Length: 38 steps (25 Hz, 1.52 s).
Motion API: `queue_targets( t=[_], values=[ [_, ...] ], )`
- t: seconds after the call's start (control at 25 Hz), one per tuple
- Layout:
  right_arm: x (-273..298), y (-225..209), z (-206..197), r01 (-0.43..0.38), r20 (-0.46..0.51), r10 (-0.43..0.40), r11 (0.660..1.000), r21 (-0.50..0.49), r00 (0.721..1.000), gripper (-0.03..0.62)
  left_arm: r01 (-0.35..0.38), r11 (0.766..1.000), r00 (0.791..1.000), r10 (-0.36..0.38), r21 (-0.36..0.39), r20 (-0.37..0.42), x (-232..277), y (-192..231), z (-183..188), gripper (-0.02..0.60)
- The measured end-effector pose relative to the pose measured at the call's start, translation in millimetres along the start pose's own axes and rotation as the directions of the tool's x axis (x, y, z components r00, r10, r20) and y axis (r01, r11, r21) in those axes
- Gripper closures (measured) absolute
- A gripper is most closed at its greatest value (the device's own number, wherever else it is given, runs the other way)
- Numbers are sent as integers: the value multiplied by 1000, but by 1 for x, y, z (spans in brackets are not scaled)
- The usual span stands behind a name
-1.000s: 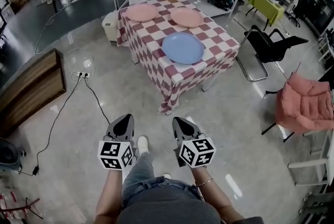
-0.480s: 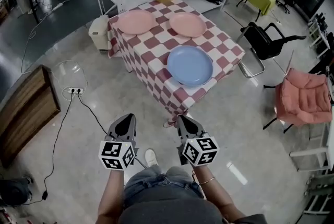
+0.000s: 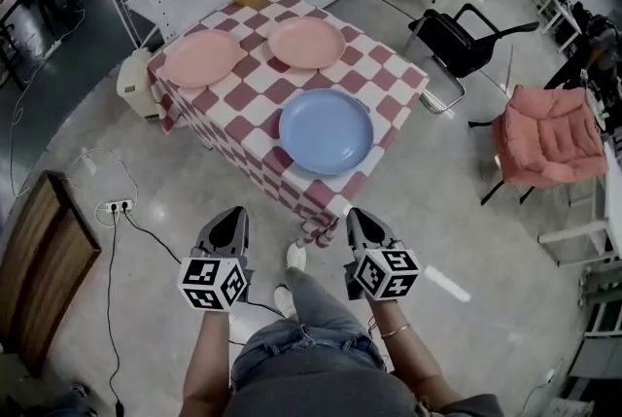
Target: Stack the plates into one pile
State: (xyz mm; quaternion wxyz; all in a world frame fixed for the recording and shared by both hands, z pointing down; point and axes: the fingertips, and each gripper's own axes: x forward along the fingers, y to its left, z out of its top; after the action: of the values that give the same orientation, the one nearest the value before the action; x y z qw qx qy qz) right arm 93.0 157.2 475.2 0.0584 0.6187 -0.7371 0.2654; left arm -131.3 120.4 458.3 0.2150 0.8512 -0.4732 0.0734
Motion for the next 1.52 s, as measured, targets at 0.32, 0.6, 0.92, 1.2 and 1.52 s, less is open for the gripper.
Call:
queue_targets(
  t=[0.32, 0.6, 0.92, 1.2, 1.52],
  values=[
    [49, -64, 31, 131, 20, -132, 990, 53, 991, 583, 58, 997, 996, -54, 59, -71, 103, 12, 27, 565],
    [91, -100, 49, 153, 4, -154, 985, 80, 988, 583, 108, 987, 988, -92, 123, -128, 186, 14, 46, 565],
    [119, -136, 51, 228, -79, -220, 966, 120, 972, 576, 144, 986, 947, -113, 84, -300, 253, 11, 34, 514],
    [137, -141, 46, 216, -137, -193, 960, 180, 972, 457, 88, 988, 927, -36, 125, -373, 286, 28, 35, 419],
    [151, -145, 36, 244, -211, -196, 942, 231, 958, 447, 140, 986, 850, -75, 86, -521, 317, 32, 12, 405]
  ],
)
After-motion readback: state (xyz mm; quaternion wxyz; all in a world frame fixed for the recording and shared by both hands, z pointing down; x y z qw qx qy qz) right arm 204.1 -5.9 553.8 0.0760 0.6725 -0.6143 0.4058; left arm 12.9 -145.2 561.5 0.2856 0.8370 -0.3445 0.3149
